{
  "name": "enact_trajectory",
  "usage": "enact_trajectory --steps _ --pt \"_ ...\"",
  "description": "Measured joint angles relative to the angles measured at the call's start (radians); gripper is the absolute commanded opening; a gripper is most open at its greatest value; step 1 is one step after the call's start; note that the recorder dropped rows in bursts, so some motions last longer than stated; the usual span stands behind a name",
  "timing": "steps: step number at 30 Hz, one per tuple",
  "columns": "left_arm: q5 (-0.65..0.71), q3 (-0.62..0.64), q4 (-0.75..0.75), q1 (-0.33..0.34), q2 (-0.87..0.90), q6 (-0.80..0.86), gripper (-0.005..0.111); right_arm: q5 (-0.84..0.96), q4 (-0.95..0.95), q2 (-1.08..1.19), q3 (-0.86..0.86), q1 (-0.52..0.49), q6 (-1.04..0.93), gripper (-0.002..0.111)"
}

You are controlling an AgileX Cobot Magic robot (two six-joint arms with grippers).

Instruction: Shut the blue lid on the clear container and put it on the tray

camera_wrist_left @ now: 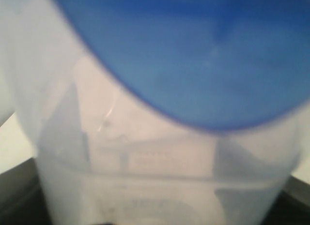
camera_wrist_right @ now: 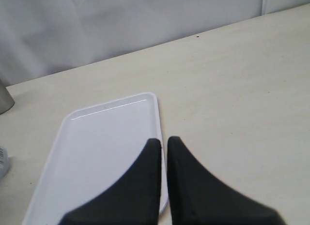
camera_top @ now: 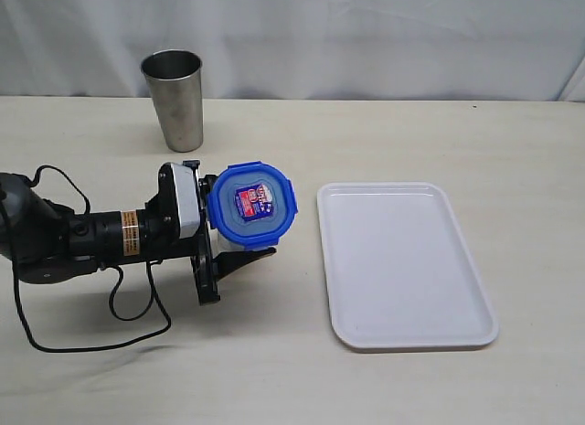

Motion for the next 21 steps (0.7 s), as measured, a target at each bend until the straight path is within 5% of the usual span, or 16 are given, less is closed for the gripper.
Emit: enact_trajectory --steps 21 --pt "0.0 0.0 0.0 0.0 0.0 0.0 0.0 0.0 0.04 0.0 0.0 0.0 -0.186 0.005"
